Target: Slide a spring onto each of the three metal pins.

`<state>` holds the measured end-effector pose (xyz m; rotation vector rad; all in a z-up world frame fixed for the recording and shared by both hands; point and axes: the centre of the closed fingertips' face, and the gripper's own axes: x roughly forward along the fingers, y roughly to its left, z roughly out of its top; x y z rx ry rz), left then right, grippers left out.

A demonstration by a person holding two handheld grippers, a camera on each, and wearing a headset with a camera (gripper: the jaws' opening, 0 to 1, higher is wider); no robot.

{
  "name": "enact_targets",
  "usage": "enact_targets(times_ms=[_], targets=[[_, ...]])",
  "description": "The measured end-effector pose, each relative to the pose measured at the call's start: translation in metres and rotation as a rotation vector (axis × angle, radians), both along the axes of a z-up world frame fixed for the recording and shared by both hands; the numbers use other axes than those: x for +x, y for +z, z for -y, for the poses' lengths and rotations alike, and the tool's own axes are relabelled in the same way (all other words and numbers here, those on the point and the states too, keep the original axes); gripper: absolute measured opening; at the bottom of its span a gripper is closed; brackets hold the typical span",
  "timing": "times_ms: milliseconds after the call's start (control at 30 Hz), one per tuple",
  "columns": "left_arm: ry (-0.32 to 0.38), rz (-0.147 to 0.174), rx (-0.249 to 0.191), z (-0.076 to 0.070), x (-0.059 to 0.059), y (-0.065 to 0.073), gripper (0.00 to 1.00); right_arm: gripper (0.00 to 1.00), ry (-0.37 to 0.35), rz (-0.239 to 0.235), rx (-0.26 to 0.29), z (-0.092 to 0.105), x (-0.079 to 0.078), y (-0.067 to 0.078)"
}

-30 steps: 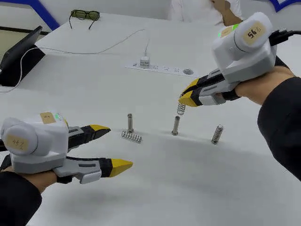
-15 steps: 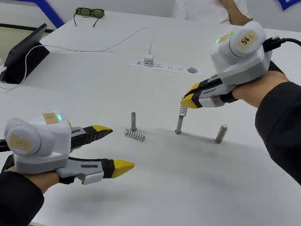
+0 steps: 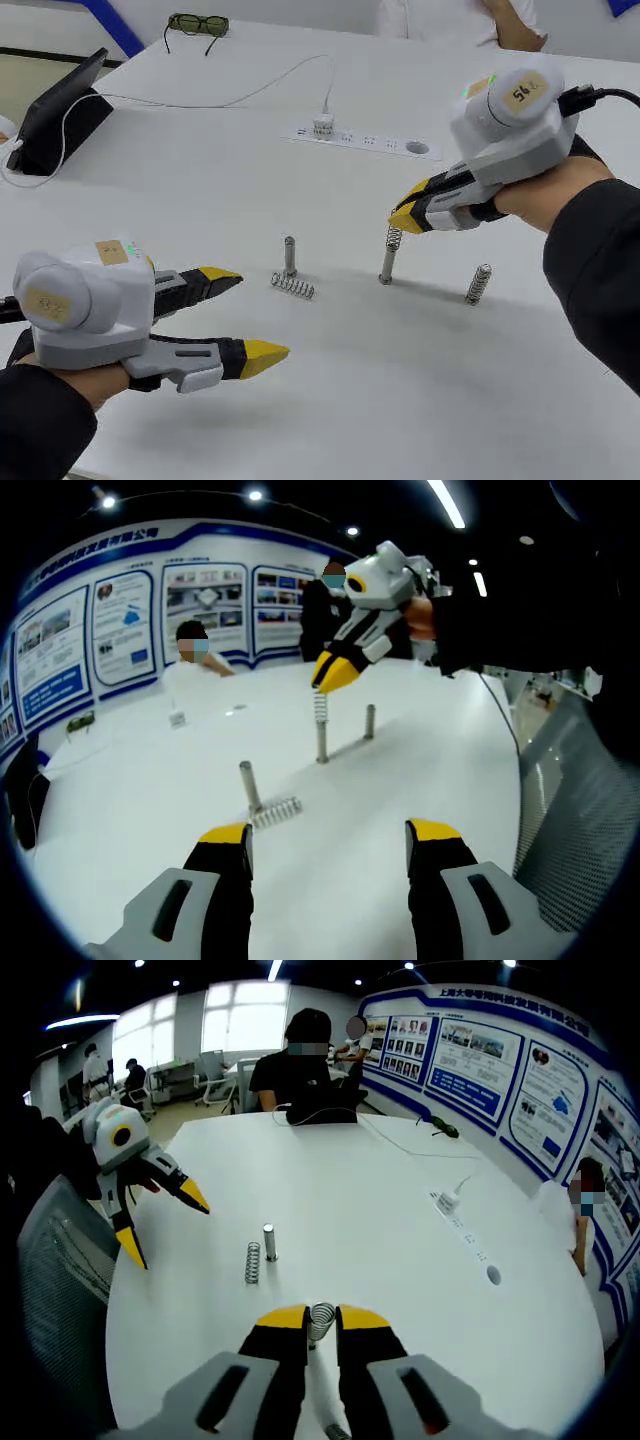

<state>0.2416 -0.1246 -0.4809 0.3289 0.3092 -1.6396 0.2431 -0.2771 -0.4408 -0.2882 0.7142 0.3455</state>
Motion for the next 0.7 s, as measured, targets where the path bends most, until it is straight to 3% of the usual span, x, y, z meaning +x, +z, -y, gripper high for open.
enact_targets(times_ms=[700], targets=[[0.000,-0.008,0.005,0.000,-0.002,-0.003,0.62,0.12,-0.013,-0.036,0.011,0.000,-0.001,-0.024]])
